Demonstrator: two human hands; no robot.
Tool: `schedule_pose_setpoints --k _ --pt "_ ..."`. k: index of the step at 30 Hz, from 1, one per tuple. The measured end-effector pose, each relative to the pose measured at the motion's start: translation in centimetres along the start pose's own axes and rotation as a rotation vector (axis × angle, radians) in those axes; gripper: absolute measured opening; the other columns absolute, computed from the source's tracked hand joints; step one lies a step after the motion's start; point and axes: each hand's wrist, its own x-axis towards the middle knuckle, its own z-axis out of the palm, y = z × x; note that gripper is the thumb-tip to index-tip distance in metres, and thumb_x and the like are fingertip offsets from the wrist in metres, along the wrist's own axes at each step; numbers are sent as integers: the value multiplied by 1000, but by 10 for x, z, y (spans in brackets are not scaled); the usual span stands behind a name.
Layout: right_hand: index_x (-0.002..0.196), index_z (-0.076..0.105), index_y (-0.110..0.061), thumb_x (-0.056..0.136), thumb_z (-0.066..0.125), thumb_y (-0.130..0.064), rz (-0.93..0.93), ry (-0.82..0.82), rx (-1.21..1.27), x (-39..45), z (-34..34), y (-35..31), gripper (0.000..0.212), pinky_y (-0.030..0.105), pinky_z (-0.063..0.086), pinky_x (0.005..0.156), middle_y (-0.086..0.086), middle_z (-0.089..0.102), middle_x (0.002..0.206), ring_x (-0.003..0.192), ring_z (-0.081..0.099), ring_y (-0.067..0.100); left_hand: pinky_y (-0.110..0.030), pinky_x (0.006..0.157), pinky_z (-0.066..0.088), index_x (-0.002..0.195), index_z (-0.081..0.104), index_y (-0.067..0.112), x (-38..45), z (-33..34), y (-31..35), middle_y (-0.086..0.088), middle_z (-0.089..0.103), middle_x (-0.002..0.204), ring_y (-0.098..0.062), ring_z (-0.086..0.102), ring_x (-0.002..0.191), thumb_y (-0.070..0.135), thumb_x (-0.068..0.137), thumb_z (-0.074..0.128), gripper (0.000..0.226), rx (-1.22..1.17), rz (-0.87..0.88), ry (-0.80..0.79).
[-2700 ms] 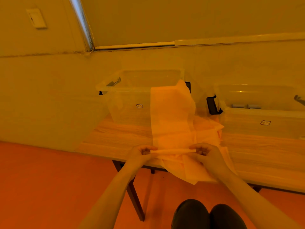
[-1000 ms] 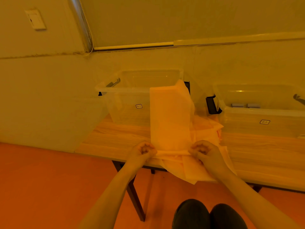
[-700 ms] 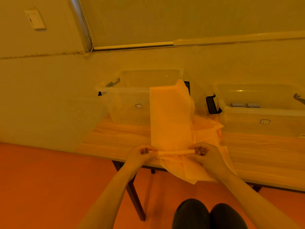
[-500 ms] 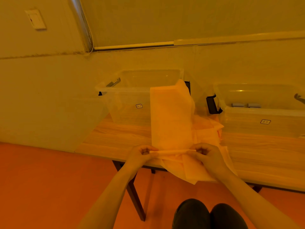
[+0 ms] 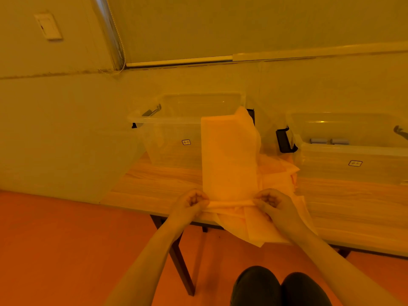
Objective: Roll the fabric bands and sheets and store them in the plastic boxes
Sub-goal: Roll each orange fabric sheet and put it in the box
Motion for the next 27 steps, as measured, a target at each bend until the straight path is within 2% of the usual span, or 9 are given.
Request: schedule_pose_setpoints --k 4,7,10,12,15,19,21,24,27 --pt "97 66 -23 84 71 -15 40 -7 -21 0 1 1 17 18 48 59 5 64 85 74 60 17 -17 53 39 89 68 19 0 -1 -2 13 54 60 -1 48 53 18 90 63 5 -3 -27 -4" --pt "95 66 -22 85 70 -16 36 8 -10 -1 1 -1 13 18 46 59 3 64 84 75 60 16 -21 62 47 84 72 26 1 0 -2 10 67 72 -6 58 67 22 82 73 4 13 -58 14" --pt "92 68 -22 86 69 -19 30 17 -10 -2 0 -3 7 20 44 59 1 64 82 73 59 16 -32 75 52 83 73 30 1 0 -2 -5 72 89 -17 64 80 23 77 78 11 1 -59 5" --pt "90 69 -22 86 69 -19 36 17 -12 -2 0 -2 5 22 45 61 1 64 82 73 59 17 -33 74 50 83 73 30 0 -1 -2 -6 71 90 -19 63 81 24 80 76 7 2 -55 8" --pt "90 70 -24 85 69 -20 19 11 -43 0 -1 1 6 28 51 70 -4 65 93 82 61 16 -30 70 45 82 71 29 -1 -1 -2 0 69 84 -15 59 76 29 84 71 2 28 -44 2" --pt "91 69 -22 85 69 -22 34 15 -13 -1 -1 0 5 24 48 65 -1 67 90 80 62 18 -32 78 49 80 71 27 0 -1 -1 2 70 90 -17 63 88 31 82 72 5 47 -67 12" --pt "93 67 -21 85 69 -24 41 22 2 -2 -1 -1 9 20 46 60 -1 67 86 74 62 15 -30 74 48 80 71 27 0 0 -2 1 69 88 -15 62 83 29 82 72 3 45 -68 13" --pt "97 64 -20 87 67 -25 42 15 64 -2 -1 -1 12 19 44 55 0 66 74 61 58 11 -23 60 43 91 68 25 1 0 -1 6 63 73 -7 55 65 22 85 70 7 15 -49 4" --pt "96 66 -20 88 65 -23 26 11 26 -2 0 1 9 17 44 54 0 64 74 61 57 8 -22 55 40 91 66 22 2 -1 -2 9 56 68 -5 49 58 20 88 66 3 21 -33 -9"
